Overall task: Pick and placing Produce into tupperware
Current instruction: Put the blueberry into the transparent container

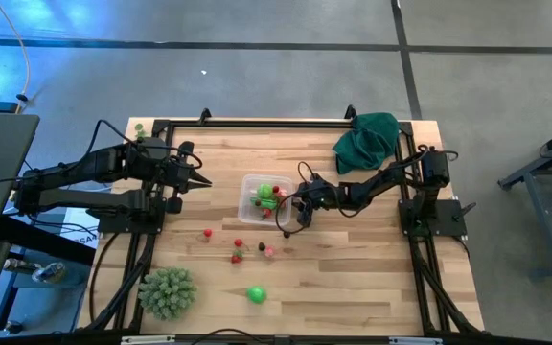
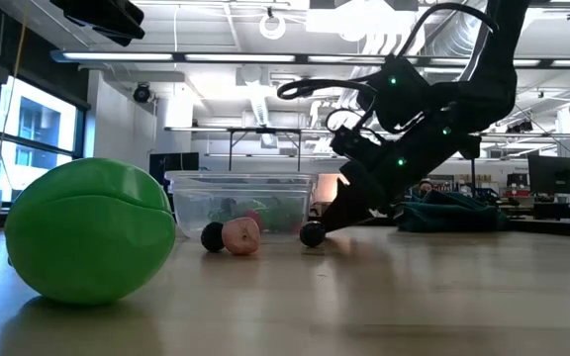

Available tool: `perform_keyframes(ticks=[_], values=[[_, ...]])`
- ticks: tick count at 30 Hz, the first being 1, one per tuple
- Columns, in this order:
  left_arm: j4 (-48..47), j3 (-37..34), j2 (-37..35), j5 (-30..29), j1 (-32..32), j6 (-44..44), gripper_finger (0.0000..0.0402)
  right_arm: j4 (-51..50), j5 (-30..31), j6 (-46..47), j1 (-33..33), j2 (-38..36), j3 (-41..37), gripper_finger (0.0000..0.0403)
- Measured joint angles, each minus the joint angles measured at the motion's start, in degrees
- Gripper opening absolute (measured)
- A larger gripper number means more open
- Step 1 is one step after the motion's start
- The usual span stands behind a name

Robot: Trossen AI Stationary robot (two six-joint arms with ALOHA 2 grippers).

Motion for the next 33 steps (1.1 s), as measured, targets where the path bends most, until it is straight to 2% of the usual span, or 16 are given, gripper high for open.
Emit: perform_keyframes(ticks=[28,33], values=[[0.00,0.00,0.00,0.00,0.02,0.00,0.0019,-0.02,-0.50,-0.10,0.28,0.00,0.00,0.0137],[0.00,-0.02,0.00,-0.01,0.01,0.00,0.0019,0.00,-1.04,-0.52,0.28,0.00,0.00,0.0116]])
